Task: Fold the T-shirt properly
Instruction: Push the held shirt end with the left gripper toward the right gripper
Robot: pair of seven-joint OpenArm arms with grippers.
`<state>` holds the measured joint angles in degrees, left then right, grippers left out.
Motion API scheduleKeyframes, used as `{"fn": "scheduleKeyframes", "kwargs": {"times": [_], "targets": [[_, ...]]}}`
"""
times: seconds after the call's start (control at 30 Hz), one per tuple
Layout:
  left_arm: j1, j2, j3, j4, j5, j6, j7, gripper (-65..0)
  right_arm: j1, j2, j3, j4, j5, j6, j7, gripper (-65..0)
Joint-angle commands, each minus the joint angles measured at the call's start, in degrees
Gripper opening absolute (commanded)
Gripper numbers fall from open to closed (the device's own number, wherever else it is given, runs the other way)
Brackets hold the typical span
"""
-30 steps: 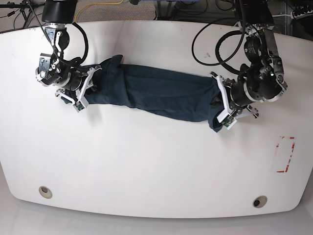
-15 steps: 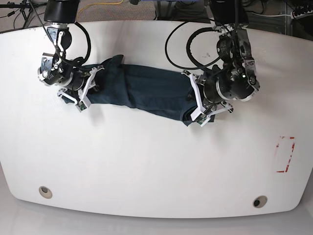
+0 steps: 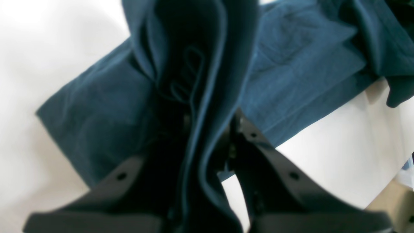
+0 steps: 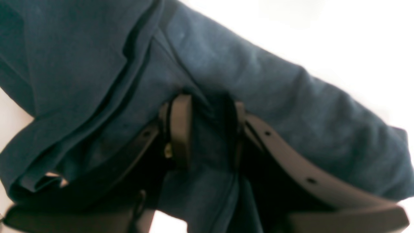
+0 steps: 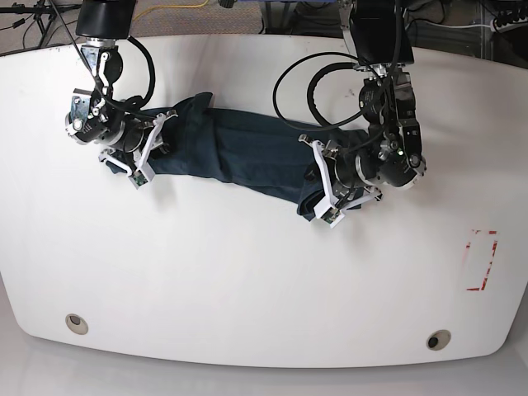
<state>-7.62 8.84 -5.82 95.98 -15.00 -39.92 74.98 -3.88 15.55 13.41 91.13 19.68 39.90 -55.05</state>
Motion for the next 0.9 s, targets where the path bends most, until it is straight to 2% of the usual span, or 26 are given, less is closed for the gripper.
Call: {"fn": "scheduleKeyframes", "kwargs": {"times": [0.0,0.3,0.47,0.6,0.67,0.87], "targets": [[-2.8,0.2,0.9,-1.6,-1.0,-0.1,-1.2,-59.4,0.6,0.7,0.2,1.1,0.5,0.1,1.1,-49.1],[-6.0,0.2,5.2,-7.2,-2.3,-0.1,-1.4,-59.0,0.6,0.6,0.2,1.1,0.5,0.1,1.1,-49.1],[-6.9,0.2,6.9,-9.1,-6.3,-0.1,-1.4,-55.4,0.6,0.6,0.2,1.1,0.6,0.1,1.1,-49.1],[-7.5,0.2,7.6,-9.1,-6.7,-0.1,-1.4,-54.2,0.6,0.6,0.2,1.1,0.7,0.1,1.1,-49.1],[-8.1,0.2,9.0,-9.2,-6.8,-0.1,-1.0,-52.1,0.6,0.6,0.2,1.1,0.6,0.1,1.1,-49.1],[-9.7,0.2,13.8,-8.8,-10.7,-0.1,1.5,-37.9,0.6,0.6,0.2,1.1,0.6,0.1,1.1,-49.1]]}}
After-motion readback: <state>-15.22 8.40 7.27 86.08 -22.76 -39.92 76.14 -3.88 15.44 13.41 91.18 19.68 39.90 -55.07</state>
